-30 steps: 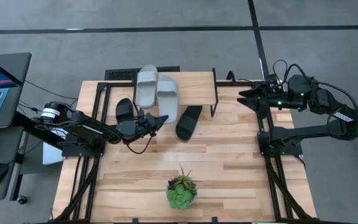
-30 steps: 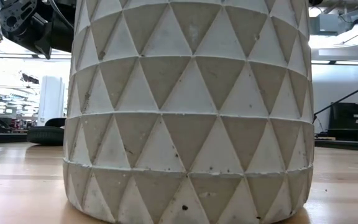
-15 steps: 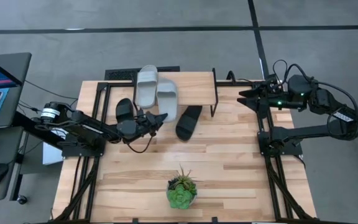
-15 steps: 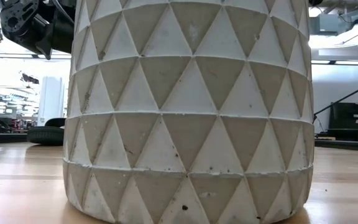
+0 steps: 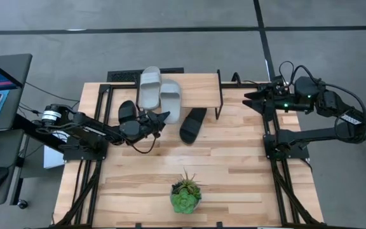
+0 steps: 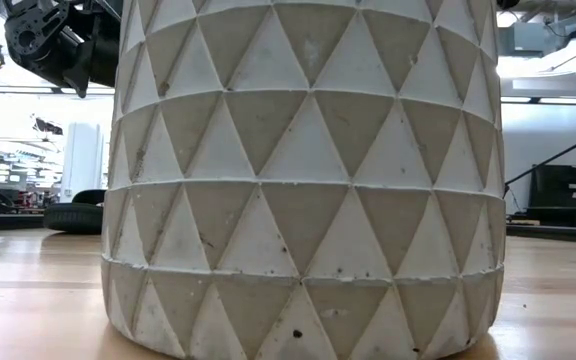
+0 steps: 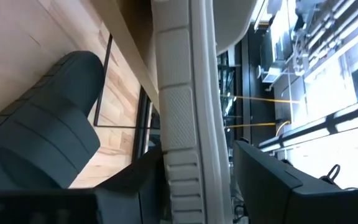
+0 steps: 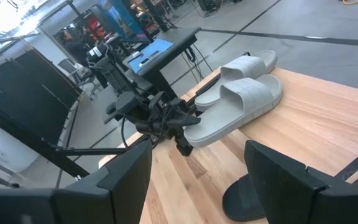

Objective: Pick and place slides into the shelf
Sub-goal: Put the gray slide on the shelf

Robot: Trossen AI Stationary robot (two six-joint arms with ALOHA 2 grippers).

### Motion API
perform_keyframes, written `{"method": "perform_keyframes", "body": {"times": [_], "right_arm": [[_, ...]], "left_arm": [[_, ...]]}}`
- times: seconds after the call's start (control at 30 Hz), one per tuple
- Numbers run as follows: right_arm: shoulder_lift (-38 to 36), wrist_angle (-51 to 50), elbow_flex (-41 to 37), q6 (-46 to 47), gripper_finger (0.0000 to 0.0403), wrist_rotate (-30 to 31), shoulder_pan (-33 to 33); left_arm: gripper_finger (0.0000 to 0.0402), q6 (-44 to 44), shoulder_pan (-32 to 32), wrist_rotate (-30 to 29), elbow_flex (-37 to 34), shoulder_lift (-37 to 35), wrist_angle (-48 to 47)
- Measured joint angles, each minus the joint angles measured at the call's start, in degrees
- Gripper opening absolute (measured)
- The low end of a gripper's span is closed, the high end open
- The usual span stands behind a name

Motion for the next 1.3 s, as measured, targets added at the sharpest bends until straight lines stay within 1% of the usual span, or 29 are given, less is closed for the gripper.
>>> {"method": "perform_keyframes", "body": {"times": [0.23, 0.47, 0.53, 0.6, 0.77, 1.07, 1.3], "right_arm": [[-0.02, -0.02, 0.00, -0.91, 0.0249, -0.02, 0.00], [-0.02, -0.02, 0.00, -0.95, 0.0249, -0.02, 0.00], [-0.02, -0.02, 0.00, -0.95, 0.0249, -0.02, 0.00], [-0.02, -0.02, 0.00, -0.95, 0.0249, -0.02, -0.01], [-0.02, -0.04, 0.00, -0.95, 0.0249, -0.01, 0.00], [-0.02, -0.04, 0.00, -0.95, 0.0249, -0.02, 0.00], [-0.02, -0.06, 0.00, -0.95, 0.0249, -0.02, -0.02]], "left_arm": [[0.0167, -1.74, 0.11, -1.67, 0.00, 0.00, 0.04], [0.0167, -1.10, 0.05, -0.68, 0.00, 0.00, 0.04], [0.0167, -1.20, 0.07, 0.40, 0.00, 0.00, 0.04], [0.0167, -3.02, 0.13, 1.05, 0.00, 0.00, 0.04], [0.0167, -10.78, 0.71, 1.85, 0.00, 0.00, -0.22], [0.0167, -18.36, 0.83, 1.85, 0.02, 0.00, -0.20], [0.0167, -20.26, 0.71, 0.19, 0.02, 0.00, -0.23]]}}
